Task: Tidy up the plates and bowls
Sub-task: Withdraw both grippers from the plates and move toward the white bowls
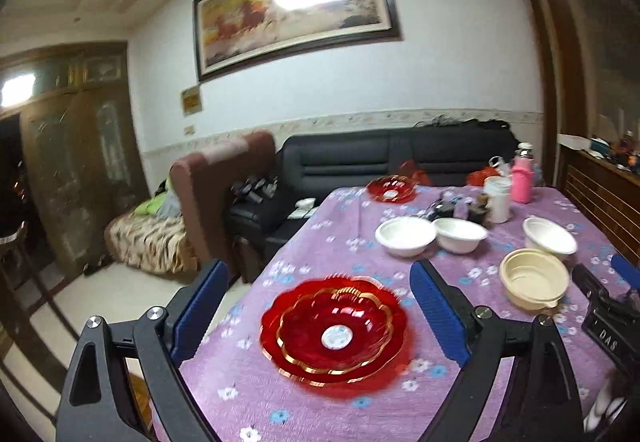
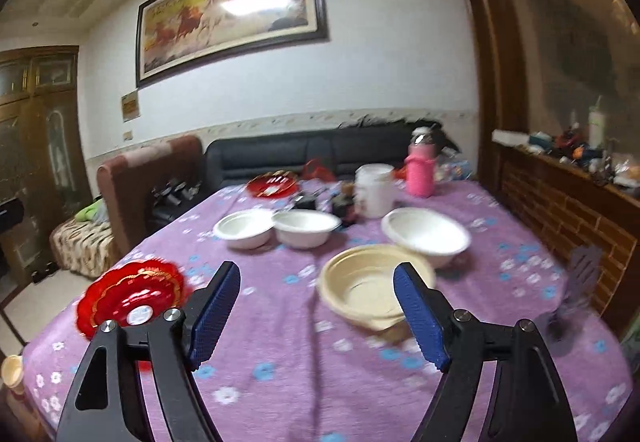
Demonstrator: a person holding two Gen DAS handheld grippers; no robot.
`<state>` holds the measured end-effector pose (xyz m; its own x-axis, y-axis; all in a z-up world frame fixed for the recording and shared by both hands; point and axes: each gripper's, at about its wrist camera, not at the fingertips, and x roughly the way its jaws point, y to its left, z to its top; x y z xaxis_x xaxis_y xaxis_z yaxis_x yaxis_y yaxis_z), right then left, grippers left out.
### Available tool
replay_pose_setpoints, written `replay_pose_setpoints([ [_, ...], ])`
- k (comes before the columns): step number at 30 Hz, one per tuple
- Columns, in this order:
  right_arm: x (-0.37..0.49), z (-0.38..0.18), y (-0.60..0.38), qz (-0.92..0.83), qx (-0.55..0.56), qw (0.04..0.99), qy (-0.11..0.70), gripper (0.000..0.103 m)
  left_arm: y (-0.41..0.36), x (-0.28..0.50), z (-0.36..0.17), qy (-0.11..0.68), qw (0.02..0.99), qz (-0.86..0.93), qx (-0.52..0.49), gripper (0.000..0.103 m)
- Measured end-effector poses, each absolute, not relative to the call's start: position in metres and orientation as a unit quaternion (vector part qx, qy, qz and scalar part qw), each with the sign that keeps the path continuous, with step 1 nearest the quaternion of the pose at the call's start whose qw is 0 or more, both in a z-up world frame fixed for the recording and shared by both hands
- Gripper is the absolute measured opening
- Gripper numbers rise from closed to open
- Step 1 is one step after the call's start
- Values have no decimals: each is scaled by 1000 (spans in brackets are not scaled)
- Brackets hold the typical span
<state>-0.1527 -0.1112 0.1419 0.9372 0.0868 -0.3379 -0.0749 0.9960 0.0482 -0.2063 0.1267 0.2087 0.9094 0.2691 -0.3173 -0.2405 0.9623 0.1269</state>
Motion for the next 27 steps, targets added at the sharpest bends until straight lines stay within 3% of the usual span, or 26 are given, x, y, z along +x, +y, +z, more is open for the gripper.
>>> replay_pose_setpoints([
  [4, -157, 165, -140, 20, 27, 989, 143, 88, 117, -219, 237, 132, 985, 107, 35, 92],
  [13, -150, 240, -190, -4, 18, 996, 87, 94, 119, -210, 292, 138, 989, 33, 46, 93],
  [18, -140, 288, -217, -18, 38, 997, 61, 98, 158, -187, 331, 169, 981, -54, -81, 97],
  [22, -112, 310, -226, -15, 47, 996, 76, 98, 172, -154, 343, 185, 969, -73, -146, 98],
  [27, -66, 281, -236, -9, 82, 986, 142, 98, 155, -110, 323, 215, 966, -66, -129, 98],
])
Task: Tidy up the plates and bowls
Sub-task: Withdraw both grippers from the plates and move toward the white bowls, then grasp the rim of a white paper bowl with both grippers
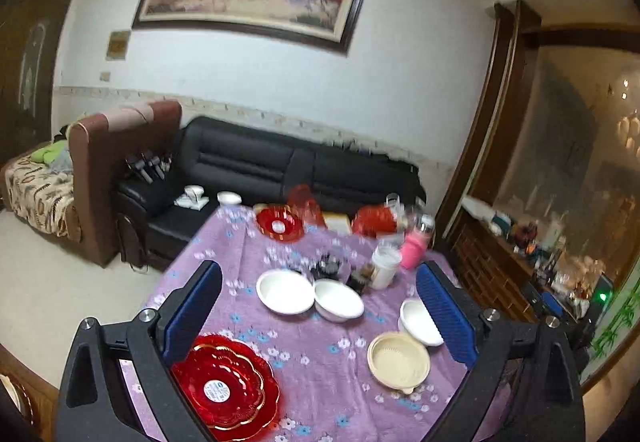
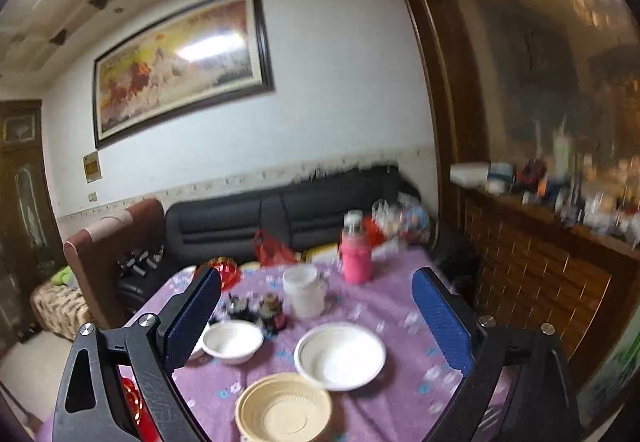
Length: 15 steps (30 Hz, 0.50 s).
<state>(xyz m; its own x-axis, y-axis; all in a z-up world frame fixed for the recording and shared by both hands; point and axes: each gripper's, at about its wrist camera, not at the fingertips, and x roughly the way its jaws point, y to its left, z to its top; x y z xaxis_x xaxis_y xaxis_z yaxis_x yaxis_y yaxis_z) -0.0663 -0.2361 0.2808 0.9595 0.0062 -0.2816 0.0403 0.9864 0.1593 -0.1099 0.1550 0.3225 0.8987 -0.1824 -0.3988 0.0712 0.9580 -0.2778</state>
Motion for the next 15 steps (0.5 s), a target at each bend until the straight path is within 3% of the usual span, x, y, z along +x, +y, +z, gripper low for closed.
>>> replay_pose_setpoints([
  [15, 120, 177, -180, 66, 135, 924, 350, 98, 185, 65, 225, 351, 922, -16, -163, 98],
])
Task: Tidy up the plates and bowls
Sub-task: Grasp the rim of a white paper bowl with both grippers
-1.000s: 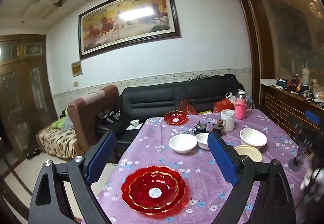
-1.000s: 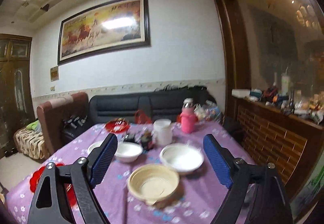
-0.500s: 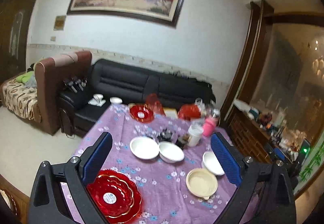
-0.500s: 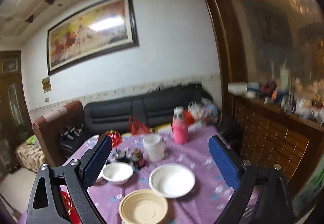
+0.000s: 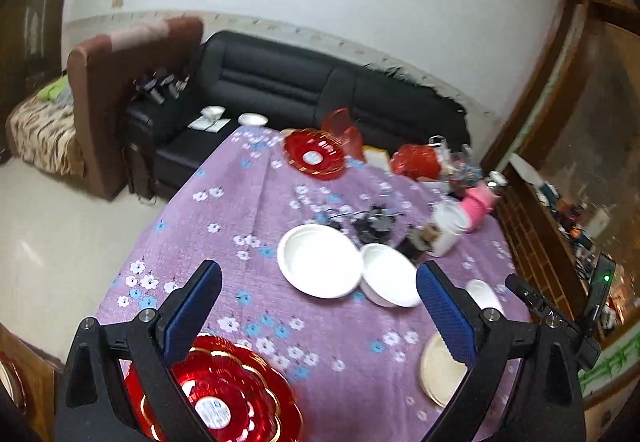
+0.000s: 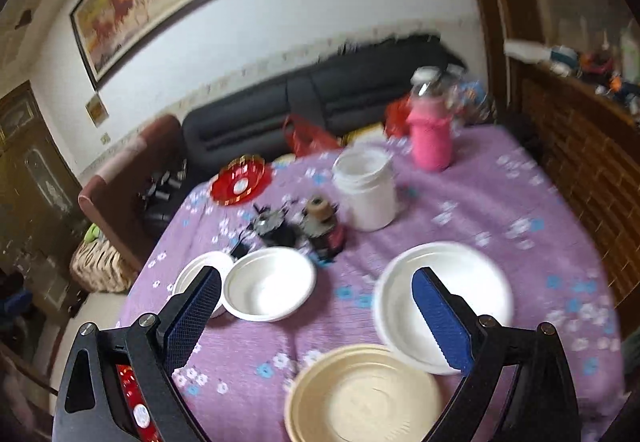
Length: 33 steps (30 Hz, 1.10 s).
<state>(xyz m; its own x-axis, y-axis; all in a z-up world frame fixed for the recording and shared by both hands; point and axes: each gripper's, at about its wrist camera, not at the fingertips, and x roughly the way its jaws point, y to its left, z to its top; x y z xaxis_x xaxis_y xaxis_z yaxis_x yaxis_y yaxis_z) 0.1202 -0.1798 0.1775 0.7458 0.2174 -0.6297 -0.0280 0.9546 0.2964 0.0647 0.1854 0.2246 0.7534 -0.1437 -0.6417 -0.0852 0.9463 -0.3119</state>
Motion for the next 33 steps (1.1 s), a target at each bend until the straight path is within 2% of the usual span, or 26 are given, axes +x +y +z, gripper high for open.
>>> replay_pose_setpoints([
  [8, 211, 111, -129, 71, 126, 876, 461, 97, 180, 118, 165, 404, 893, -32, -194, 98],
  [12, 241, 75, -114, 50, 124, 848, 513, 83, 161, 128, 143, 428, 882, -45, -191, 97],
  [16, 257, 49, -107, 24, 126, 829, 544, 80, 145, 133, 127, 446, 874, -60, -182, 97],
  [17, 259, 45, -107, 22, 126, 826, 549, 77, 142, 134, 124, 450, 872, -63, -181, 97],
  [18, 261, 39, -107, 18, 127, 821, 556, 64, 140, 135, 121, 453, 870, -65, -182, 97],
  [19, 263, 35, -108, 19, 134, 817, 560, 56, 137, 136, 118, 456, 869, -68, -183, 97],
  [20, 264, 31, -110, 27, 143, 812, 566, 33, 135, 136, 116, 458, 867, -71, -183, 97],
  [21, 264, 27, -111, 37, 152, 804, 573, 20, 133, 136, 112, 460, 866, -72, -184, 97],
  [27, 241, 30, -116, 84, 119, 794, 590, 12, 135, 137, 92, 482, 849, -73, -203, 97],
  [33, 209, 39, -113, 177, 76, 753, 629, 12, 126, 134, 66, 512, 825, -89, -223, 97],
])
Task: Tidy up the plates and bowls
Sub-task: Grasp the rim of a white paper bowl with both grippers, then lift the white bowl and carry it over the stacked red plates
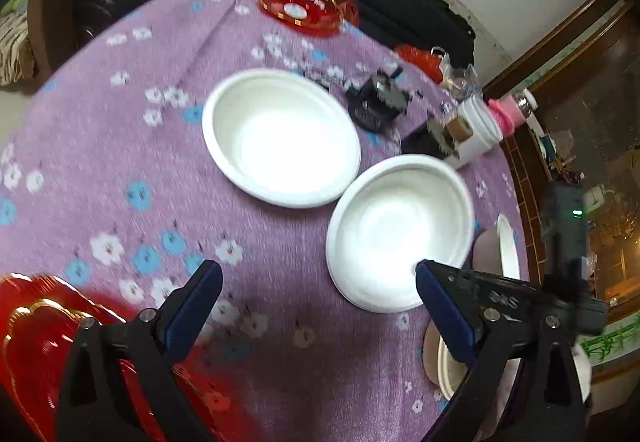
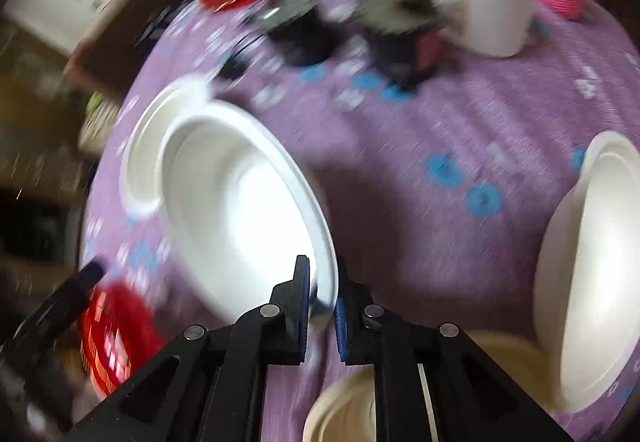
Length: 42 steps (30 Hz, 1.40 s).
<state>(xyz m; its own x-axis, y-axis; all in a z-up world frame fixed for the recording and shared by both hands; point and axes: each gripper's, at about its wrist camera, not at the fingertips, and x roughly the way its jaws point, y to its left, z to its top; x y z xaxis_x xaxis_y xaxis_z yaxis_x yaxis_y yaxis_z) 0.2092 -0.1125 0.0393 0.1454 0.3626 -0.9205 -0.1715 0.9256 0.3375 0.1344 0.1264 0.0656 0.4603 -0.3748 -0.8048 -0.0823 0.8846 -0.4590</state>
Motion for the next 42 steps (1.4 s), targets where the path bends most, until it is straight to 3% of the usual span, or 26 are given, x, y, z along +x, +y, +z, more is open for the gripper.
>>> replay_pose_setpoints([
  [13, 213, 31, -110, 130, 65, 791, 594, 18, 95, 152, 34, 545, 807, -56, -220, 88],
  [20, 208, 36, -116, 175, 137, 782, 582, 8, 106, 153, 23, 555, 793, -42, -247, 86],
  [23, 195, 39, -124, 198, 167, 768, 585, 8, 105, 150, 26, 557, 792, -56, -245, 63],
  [25, 188, 39, -125, 208, 177, 761, 589, 8, 100, 147, 30, 565, 789, -79, -230, 15],
  [28, 172, 46, -125, 206, 175, 762, 589, 9, 99, 133, 42, 558, 802, -78, -196, 10],
  [33, 147, 77, -102, 230, 164, 771, 571, 9, 125, 87, 81, 529, 825, -79, -179, 11],
  [38, 105, 120, -29, 286, 95, 785, 542, 10, 176, 37, 111, 501, 850, -35, -157, 12],
  [42, 84, 120, 34, 318, 54, 777, 541, 10, 226, 5, 101, 506, 845, 15, -172, 13],
])
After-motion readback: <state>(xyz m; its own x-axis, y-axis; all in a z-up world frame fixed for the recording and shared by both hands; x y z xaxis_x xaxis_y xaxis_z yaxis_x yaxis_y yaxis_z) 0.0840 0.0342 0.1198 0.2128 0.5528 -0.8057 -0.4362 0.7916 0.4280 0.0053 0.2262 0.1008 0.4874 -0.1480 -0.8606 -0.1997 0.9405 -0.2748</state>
